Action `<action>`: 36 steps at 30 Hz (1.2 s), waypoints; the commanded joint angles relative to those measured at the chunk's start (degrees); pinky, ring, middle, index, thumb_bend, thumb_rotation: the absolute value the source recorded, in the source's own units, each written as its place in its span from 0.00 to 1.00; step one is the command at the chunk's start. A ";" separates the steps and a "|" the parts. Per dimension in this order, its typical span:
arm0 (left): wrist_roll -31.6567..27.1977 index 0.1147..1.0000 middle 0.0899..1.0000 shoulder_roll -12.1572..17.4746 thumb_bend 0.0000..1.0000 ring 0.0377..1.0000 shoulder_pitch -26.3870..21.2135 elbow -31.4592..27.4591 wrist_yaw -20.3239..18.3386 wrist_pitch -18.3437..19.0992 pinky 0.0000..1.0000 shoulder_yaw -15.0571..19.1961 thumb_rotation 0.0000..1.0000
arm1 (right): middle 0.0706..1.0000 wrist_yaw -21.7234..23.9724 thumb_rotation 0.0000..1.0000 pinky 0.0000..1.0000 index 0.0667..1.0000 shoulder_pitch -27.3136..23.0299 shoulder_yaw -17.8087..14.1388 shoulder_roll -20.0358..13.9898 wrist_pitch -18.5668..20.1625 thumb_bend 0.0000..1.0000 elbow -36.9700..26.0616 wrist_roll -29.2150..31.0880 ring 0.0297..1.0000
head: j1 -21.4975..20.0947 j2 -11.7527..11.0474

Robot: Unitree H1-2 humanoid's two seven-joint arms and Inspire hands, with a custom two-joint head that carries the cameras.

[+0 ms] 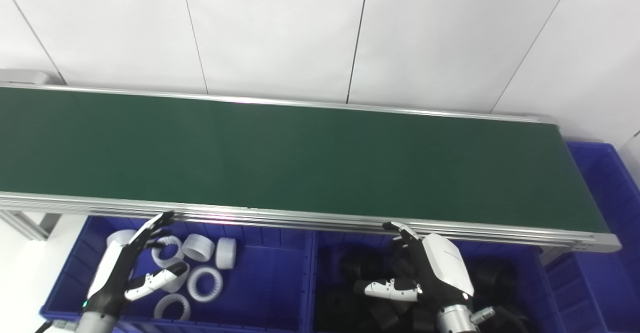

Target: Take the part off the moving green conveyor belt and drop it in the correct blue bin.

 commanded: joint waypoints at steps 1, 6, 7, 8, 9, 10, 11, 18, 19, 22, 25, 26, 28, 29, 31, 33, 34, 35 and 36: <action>0.26 0.87 0.86 1.64 0.94 0.82 -0.59 -3.72 -1.01 -1.82 0.73 -1.13 0.79 | 0.65 -0.75 0.44 0.55 0.81 -0.81 -0.14 -0.18 0.08 0.82 -1.79 -0.83 0.62 | -0.41 0.13; 2.33 0.87 0.87 1.92 0.91 0.84 -3.31 -9.22 -6.91 -1.32 0.76 -4.18 0.69 | 0.65 -1.07 0.43 0.56 0.81 -0.63 -0.11 0.29 -0.02 0.82 -1.80 -1.10 0.63 | -2.04 0.31; 2.70 0.85 0.86 1.85 0.91 0.83 -3.87 -9.90 -7.93 -1.16 0.76 -4.64 0.66 | 0.65 -1.08 0.43 0.56 0.81 -0.57 -0.09 0.41 0.02 0.83 -1.87 -1.13 0.63 | -2.17 0.33; 2.94 0.84 0.85 1.77 0.91 0.82 -4.38 -10.36 -8.83 -1.05 0.75 -5.03 0.65 | 0.65 -1.09 0.44 0.55 0.81 -0.50 -0.08 0.53 0.04 0.83 -1.95 -1.12 0.62 | -2.58 0.38; 3.30 0.84 0.85 1.70 0.91 0.82 -4.93 -10.83 -9.85 -0.54 0.75 -5.37 0.64 | 0.65 -1.07 0.44 0.55 0.81 -0.44 -0.09 0.69 0.14 0.83 -2.06 -1.12 0.62 | -3.02 0.45; 3.08 0.83 0.84 1.73 0.91 0.81 -5.39 -11.25 -10.99 -0.01 0.74 -5.62 0.64 | 0.65 -1.01 0.44 0.55 0.81 -0.35 -0.07 0.90 0.32 0.83 -2.26 -1.18 0.62 | -3.85 0.67; 2.49 0.82 0.84 1.70 0.92 0.81 -5.83 -11.74 -12.33 0.66 0.73 -5.85 0.63 | 0.65 -0.94 0.45 0.55 0.81 -0.28 -0.09 1.13 0.53 0.84 -2.47 -1.22 0.62 | -3.99 0.71; 5.86 0.80 0.83 2.01 0.93 0.87 -7.77 -16.07 -19.26 6.21 0.91 -7.00 0.60 | 0.65 0.18 0.49 0.56 0.81 0.08 0.25 2.16 2.12 0.85 -3.75 -2.58 0.64 | -7.04 1.61; 7.08 0.81 0.84 2.10 0.93 0.88 -7.86 -16.94 -20.06 7.47 0.94 -7.09 0.62 | 0.66 0.29 0.49 0.57 0.82 0.13 0.33 2.25 2.27 0.85 -3.95 -2.66 0.64 | -7.75 1.78; 9.88 0.82 0.86 2.21 0.92 0.89 -7.81 -19.03 -21.89 10.60 0.95 -7.06 0.62 | 0.67 0.45 0.48 0.60 0.82 0.27 0.45 2.55 2.53 0.85 -4.38 -2.43 0.65 | -8.70 2.00; 12.25 0.82 0.86 1.95 0.92 0.90 -7.24 -20.46 -22.39 12.92 0.95 -6.79 0.62 | 0.67 0.98 0.50 0.63 0.82 0.25 0.79 2.67 3.21 0.86 -4.92 -2.99 0.67 | -9.92 2.28; 12.60 0.82 0.86 1.85 0.91 0.90 -7.13 -20.58 -22.34 13.14 0.94 -6.69 0.60 | 0.67 1.06 0.51 0.64 0.82 0.21 0.87 2.66 3.33 0.86 -4.96 -3.07 0.67 | -9.92 2.28; 12.24 0.82 0.86 1.36 0.91 0.90 -6.81 -20.25 -21.81 13.18 0.93 -6.24 0.58 | 0.67 0.85 0.51 0.64 0.82 0.07 0.96 2.61 3.16 0.86 -4.84 -2.94 0.67 | -10.29 2.39; 12.01 0.81 0.85 1.12 0.91 0.90 -6.69 -19.95 -21.44 13.02 0.92 -6.02 0.57 | 0.67 0.74 0.50 0.63 0.82 0.00 1.01 2.53 2.95 0.86 -4.76 -2.89 0.66 | -10.35 2.36; 11.73 0.81 0.85 0.83 0.90 0.90 -6.53 -19.59 -21.13 12.77 0.90 -5.68 0.55 | 0.67 0.83 0.50 0.62 0.82 -0.08 1.08 2.45 2.98 0.86 -4.77 -2.93 0.66 | -10.44 2.40; 11.38 0.80 0.84 0.60 0.89 0.90 -6.38 -19.08 -20.77 12.26 0.90 -5.35 0.54 | 0.67 1.07 0.51 0.62 0.82 -0.11 1.14 2.45 3.32 0.86 -4.92 -3.17 0.66 | -10.55 2.32; 11.29 0.80 0.84 0.51 0.88 0.90 -6.28 -18.81 -20.55 12.05 0.90 -5.18 0.53 | 0.67 1.07 0.52 0.62 0.82 -0.13 1.17 2.46 3.38 0.86 -4.89 -3.30 0.66 | -10.59 2.23; 11.27 0.80 0.84 0.42 0.88 0.90 -6.18 -18.53 -20.30 11.83 0.90 -5.04 0.53 | 0.67 0.97 0.53 0.62 0.82 -0.10 1.14 2.51 3.36 0.87 -4.80 -3.29 0.66 | -10.59 2.23; 11.26 0.80 0.84 0.33 0.88 0.90 -6.09 -18.34 -20.07 11.68 0.90 -4.91 0.53 | 0.67 0.92 0.53 0.61 0.82 -0.08 1.11 2.59 3.36 0.87 -4.78 -3.28 0.66 | -10.56 2.27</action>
